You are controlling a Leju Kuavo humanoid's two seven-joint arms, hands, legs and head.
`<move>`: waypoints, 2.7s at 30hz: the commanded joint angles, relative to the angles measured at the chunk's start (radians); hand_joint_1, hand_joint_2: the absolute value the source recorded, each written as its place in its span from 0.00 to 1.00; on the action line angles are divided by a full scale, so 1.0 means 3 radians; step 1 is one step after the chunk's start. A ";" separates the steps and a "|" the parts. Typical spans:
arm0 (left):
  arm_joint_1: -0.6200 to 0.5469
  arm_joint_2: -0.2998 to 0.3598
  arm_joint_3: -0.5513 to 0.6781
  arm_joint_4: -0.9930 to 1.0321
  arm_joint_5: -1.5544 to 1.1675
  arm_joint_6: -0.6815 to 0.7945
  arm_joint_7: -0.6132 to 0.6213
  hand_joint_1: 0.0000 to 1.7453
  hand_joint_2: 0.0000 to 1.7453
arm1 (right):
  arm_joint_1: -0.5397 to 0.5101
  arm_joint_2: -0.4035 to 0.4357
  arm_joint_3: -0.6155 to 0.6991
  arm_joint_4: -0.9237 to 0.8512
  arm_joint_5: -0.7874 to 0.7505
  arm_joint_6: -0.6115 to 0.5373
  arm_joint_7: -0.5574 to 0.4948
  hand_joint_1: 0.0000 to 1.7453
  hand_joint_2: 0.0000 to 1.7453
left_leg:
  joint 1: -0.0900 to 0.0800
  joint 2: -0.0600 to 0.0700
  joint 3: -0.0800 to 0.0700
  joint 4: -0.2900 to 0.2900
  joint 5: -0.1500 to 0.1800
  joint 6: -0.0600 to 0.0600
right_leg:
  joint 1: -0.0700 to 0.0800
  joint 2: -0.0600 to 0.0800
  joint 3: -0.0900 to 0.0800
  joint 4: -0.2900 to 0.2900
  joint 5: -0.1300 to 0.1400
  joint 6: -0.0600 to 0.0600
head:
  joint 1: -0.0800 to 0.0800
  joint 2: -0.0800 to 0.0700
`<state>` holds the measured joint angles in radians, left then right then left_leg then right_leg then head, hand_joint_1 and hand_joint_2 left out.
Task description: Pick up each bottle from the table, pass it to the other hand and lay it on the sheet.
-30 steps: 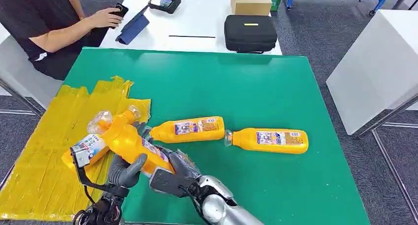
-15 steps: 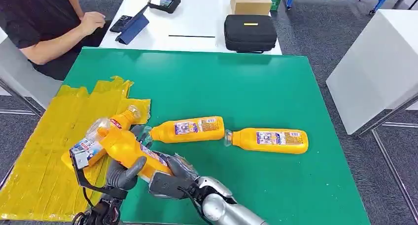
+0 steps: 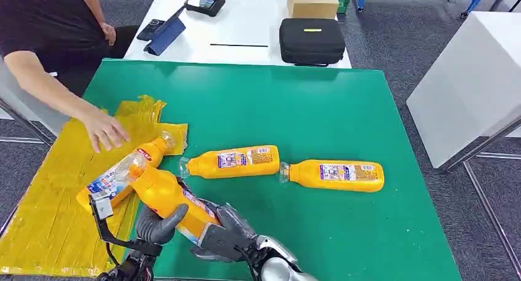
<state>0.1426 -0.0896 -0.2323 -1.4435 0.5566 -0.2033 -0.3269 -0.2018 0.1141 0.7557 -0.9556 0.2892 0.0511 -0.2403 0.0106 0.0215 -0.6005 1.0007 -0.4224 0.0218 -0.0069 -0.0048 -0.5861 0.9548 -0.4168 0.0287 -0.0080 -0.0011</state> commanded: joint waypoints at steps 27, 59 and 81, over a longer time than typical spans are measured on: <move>-0.0327 0.0364 0.0505 -0.0422 -0.3825 0.1613 -0.0353 1.00 1.00 | 0.0745 -0.0409 -0.1572 -0.1586 0.0125 0.0049 -0.0058 0.00 0.00 | -0.0004 -0.0028 0.0007 0.0000 -0.0003 -0.0003 | -0.0005 -0.0019 0.0015 0.0007 -0.0011 -0.0004 | 0.0001 0.0000; -0.1472 0.0605 0.0407 0.2290 -0.6254 0.2960 0.0681 1.00 1.00 | 0.0831 -0.0505 -0.1352 -0.1600 0.0120 0.0191 -0.0072 0.00 0.00 | -0.0002 -0.0025 0.0005 -0.0004 0.0002 -0.0002 | -0.0003 -0.0019 0.0015 0.0001 -0.0004 -0.0002 | 0.0001 0.0000; -0.1670 0.0565 0.0738 0.2722 -0.5753 0.2751 0.0540 0.00 0.00 | 0.0761 -0.0405 -0.1309 -0.1512 0.0280 0.0241 0.0015 0.00 0.00 | -0.0001 -0.0014 0.0002 -0.0002 0.0001 -0.0005 | -0.0002 -0.0007 0.0010 0.0003 -0.0003 -0.0003 | 0.0001 0.0000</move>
<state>-0.3213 0.0904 -0.0550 -0.6829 -1.2029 0.6524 -0.1296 0.0523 -0.0256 0.3483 -1.4286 0.3551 0.1164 -0.2544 0.0105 0.0190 -0.6025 1.0006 -0.4212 0.0210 -0.0071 -0.0067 -0.5855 0.9554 -0.4164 0.0289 -0.0076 -0.0011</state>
